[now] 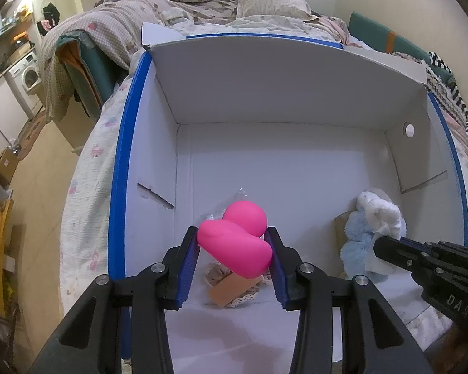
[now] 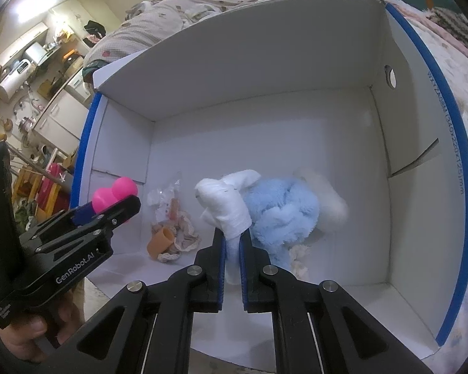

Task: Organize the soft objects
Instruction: 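Open both tools to drop the sponge and plush into the box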

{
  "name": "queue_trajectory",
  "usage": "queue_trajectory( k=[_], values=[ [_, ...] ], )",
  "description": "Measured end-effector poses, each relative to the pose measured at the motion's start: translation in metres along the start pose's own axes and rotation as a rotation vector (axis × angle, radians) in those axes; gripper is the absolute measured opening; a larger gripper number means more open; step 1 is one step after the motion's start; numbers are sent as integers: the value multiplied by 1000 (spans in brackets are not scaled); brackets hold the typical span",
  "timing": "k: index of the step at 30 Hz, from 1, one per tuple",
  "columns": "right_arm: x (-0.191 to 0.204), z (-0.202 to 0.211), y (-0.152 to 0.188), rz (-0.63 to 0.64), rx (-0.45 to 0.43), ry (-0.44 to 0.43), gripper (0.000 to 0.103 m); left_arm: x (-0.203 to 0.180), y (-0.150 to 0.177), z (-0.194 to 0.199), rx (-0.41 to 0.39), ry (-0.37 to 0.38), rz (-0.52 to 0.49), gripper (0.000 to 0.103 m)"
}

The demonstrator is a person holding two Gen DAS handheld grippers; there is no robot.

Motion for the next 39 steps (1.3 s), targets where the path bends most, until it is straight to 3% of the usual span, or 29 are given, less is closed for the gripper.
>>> queue_trajectory(
  k=[3, 7, 12, 15, 18, 19, 22, 25, 29, 39],
  values=[
    [-2, 0, -1, -15, -1, -10, 10, -1, 1, 0, 11, 11, 1, 39],
    [-2, 4, -2, -20, -20, -23, 10, -2, 2, 6, -14, 11, 6, 54],
    [-6, 5, -2, -33, -30, -24, 12, -1, 1, 9, -27, 15, -1, 55],
    [-8, 6, -1, -44, -38, -20, 25, 2, 1, 12, -30, 28, 14, 55],
    [-9, 10, -2, -52, -51, -17, 51, 4, 3, 15, -32, 60, 22, 55],
    [-9, 11, -2, -52, -58, -16, 65, 4, 3, 17, -35, 62, 23, 55],
    [-9, 17, -2, -57, -88, -1, 76, 7, 5, 24, -49, 59, 33, 55],
    [-9, 24, 0, -69, -118, 7, 103, 12, 8, 31, -51, 57, 46, 55],
    [-9, 36, 5, -83, -160, 12, 103, 16, 12, 47, -85, 13, 17, 55],
    [3, 56, 27, -47, -174, 35, 103, 47, 45, 61, -28, -22, 85, 55]
  ],
)
Point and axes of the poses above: each gripper's, at about its wrist camera, not at the fingertips, and z roughly against the way its jaws point, x to its left, y to its underside, the point moved 3 cm from there along -z, roughly the way its jaws point, and after that the axes turned 6 degrees about x, right-handed, at the moved point
